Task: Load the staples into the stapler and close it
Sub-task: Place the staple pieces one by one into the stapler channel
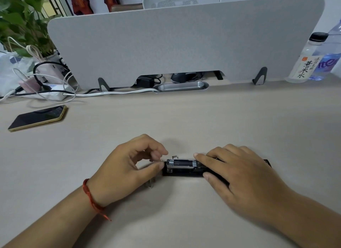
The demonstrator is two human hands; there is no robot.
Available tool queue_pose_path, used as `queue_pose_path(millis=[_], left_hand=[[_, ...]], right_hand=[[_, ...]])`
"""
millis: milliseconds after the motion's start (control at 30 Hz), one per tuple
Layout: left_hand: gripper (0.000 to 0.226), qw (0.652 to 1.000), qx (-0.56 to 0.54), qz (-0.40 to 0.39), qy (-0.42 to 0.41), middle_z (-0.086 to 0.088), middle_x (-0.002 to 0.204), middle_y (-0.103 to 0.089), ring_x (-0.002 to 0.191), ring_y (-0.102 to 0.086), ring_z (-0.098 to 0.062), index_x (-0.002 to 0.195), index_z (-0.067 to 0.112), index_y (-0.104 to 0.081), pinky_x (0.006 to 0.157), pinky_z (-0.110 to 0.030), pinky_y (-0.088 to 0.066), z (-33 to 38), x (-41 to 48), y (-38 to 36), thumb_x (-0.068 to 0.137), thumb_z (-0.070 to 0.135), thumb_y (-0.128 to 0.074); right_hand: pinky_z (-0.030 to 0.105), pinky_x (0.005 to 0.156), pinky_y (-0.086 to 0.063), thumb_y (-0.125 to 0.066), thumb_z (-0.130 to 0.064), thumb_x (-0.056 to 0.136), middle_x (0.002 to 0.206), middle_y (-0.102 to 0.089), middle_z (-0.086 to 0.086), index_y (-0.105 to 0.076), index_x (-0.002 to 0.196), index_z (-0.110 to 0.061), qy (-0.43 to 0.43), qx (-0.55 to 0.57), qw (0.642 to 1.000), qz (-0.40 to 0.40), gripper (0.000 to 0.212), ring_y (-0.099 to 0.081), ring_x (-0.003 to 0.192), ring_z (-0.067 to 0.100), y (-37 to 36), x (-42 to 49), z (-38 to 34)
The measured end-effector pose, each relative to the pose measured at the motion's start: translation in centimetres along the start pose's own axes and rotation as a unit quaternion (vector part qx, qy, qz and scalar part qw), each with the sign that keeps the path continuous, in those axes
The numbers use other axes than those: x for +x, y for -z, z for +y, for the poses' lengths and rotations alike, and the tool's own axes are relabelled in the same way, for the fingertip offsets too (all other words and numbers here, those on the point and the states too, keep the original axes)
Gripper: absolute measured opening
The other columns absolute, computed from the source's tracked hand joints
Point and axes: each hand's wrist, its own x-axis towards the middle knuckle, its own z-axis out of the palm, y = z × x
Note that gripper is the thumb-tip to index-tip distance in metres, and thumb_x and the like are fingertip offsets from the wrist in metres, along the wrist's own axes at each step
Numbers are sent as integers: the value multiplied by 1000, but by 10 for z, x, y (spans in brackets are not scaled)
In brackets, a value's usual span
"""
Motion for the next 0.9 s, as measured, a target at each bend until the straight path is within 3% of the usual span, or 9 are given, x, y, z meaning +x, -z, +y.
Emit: queue_pose_path(millis=[133,300,467,667,800,900], left_hand=[[52,999,-51,10,13,-3,102,-68,96,-68,-21,104,19,-76,90,-23,-55,-7,4,6,87,-27,-58],[30,996,-84,18,35,-3,107,-70,99,-71,-19,99,17,-76,91,-26,-58,-7,5,4,86,-9,-67],[43,997,51,-9,-57,2,113,-69,107,-72,-28,104,25,-78,95,-31,-59,0,1,1,92,-15,-71],[53,969,208,-51,-124,13,130,-64,120,-64,-16,116,27,-74,96,-24,-51,12,-3,3,85,-13,-61],[46,952,262,-81,-136,7,132,-65,121,-59,-11,117,21,-76,100,-18,-46,16,-4,-1,87,-12,-63],[51,952,259,-91,-133,6,134,-65,124,-59,-14,122,19,-76,103,-23,-47,16,-3,-4,85,-13,-61]], right_hand=[[36,76,-51,-49,-42,103,111,-64,-20,-64,141,-34,-1,0,1000,2,41,-59,93,14,-2,0,1],[38,77,-53,-50,-42,103,112,-64,-20,-63,141,-34,-3,7,1000,7,40,-59,94,14,-3,-1,1],[39,76,-53,-49,-43,103,112,-65,-19,-64,140,-34,-4,4,1000,7,40,-60,94,15,-3,-1,1],[35,77,-51,-50,-43,103,111,-64,-21,-64,140,-35,-6,3,1000,1,41,-58,95,13,-1,0,0],[36,79,-51,-49,-43,103,112,-64,-21,-63,140,-35,-7,10,1000,-4,40,-58,95,13,0,-1,0],[35,79,-51,-49,-42,103,112,-64,-20,-64,140,-34,-6,11,1000,-2,40,-59,95,13,0,0,0]])
